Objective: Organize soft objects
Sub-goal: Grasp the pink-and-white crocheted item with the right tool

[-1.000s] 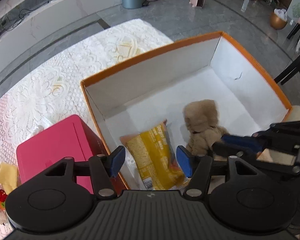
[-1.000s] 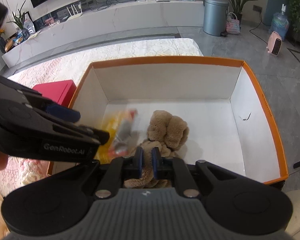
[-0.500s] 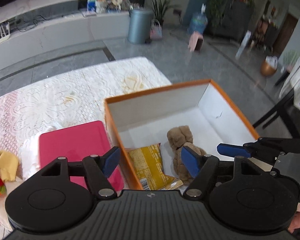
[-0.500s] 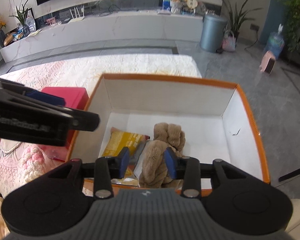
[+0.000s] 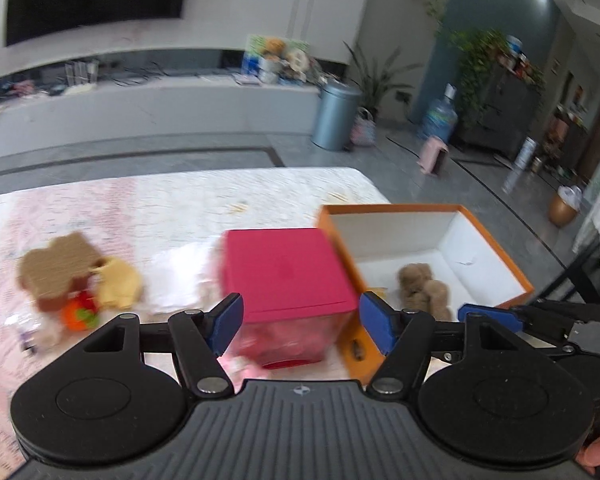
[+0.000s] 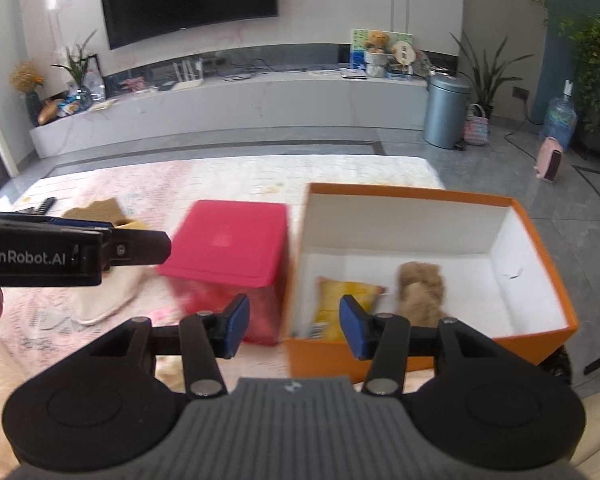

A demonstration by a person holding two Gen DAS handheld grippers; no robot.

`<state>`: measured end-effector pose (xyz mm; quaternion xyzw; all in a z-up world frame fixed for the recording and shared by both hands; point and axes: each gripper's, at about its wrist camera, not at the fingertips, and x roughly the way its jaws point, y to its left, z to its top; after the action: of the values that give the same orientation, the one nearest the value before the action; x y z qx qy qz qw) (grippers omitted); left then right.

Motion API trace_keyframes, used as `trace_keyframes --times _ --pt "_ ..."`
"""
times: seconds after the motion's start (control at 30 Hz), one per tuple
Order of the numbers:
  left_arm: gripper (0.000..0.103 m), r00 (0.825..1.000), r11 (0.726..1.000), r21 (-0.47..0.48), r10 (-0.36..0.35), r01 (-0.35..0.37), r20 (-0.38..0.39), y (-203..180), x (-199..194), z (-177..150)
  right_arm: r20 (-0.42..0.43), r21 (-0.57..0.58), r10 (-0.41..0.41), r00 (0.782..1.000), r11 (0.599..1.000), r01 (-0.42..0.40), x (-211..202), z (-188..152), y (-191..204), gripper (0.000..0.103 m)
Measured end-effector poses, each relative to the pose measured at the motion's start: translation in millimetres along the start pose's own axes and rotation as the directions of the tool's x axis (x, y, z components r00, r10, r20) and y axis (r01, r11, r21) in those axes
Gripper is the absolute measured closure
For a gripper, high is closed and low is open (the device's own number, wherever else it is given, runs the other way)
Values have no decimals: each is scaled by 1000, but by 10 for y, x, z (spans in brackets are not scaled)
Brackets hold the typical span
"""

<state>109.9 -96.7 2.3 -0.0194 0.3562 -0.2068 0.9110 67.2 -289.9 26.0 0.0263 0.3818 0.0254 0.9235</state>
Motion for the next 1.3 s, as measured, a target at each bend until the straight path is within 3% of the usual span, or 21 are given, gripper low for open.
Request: trace_keyframes --times 0.23,0.53,0.67,1.0,1.07,1.1,1.3 --pt "25 996 995 -52 82 -80 38 435 -301 -311 -17 -10 52 999 999 -52 15 -190 467 50" --pt "27 989 983 -118 135 -141 -62 978 -353 -657 -110 -37 80 991 996 -85 290 -374 859 50" --pt "27 983 976 -144 150 -164 -102 1144 -298 -772 -158 -64 85 984 993 -96 462 -388 975 38" --pt "27 971 959 -196 174 -205 -165 1515 -108 -847 -255 -167 41 966 982 -86 1094 -322 1152 33" --pt "27 967 957 -198 174 -211 -186 1557 -19 -851 -274 -177 33 961 981 -84 1240 -294 1165 19" --pt "27 966 957 -200 173 -211 -194 1574 17 -856 -278 -185 29 960 979 -83 1303 -288 1183 17" --pt "27 959 954 -219 151 -205 -241 1679 204 -886 -324 -218 7 946 973 -81 1623 -306 1290 17"
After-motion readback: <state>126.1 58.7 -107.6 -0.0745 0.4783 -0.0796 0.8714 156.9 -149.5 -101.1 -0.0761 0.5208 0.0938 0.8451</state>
